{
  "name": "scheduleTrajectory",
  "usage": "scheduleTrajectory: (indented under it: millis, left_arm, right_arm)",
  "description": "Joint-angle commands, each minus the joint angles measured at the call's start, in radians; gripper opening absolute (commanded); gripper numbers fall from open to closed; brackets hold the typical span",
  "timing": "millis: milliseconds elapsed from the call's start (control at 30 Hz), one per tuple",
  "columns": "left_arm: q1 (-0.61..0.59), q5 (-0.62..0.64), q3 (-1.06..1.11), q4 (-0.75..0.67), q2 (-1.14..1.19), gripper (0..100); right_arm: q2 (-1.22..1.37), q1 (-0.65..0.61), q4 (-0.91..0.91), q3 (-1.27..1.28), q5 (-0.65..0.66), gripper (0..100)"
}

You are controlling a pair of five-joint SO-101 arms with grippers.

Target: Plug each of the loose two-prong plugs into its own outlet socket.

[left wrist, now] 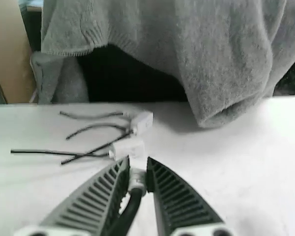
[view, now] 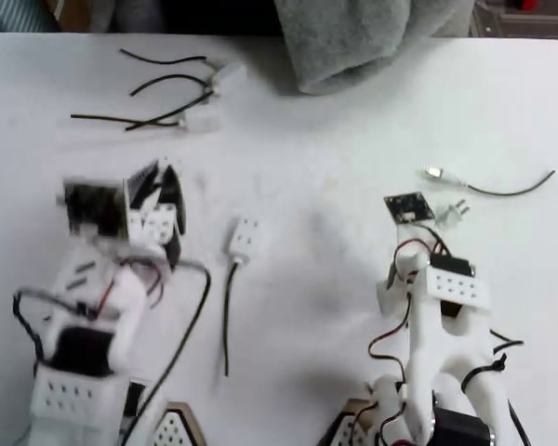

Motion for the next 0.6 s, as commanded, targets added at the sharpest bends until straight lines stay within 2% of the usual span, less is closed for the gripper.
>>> scheduleTrajectory:
  millis: [0, 167, 267, 367, 567]
  left_arm:
    - [0.041, -0.006, -0.299, 0.123, 0.228, 2]
    - [0.101, -0.006, -0.569, 0.292, 0.486, 2]
    - [0.124, -0.006, -0.687, 0.359, 0.634, 2]
    - [0.142, -0.006, -0.789, 0.391, 0.769, 2]
    - [0.189, -0.006, -0.937, 0.42, 0.984, 3]
  right_arm:
    - [-0.031, 0.013, -0.061, 0.035, -0.005, 1.9]
    - [-0.03, 0.031, -0.068, 0.064, -0.003, 1.9]
    - [-0.025, 0.099, -0.068, 0.064, -0.003, 1.9]
    - [-0.028, 0.153, -0.068, 0.084, -0.002, 1.9]
    - [-0.03, 0.182, -0.067, 0.103, -0.002, 1.9]
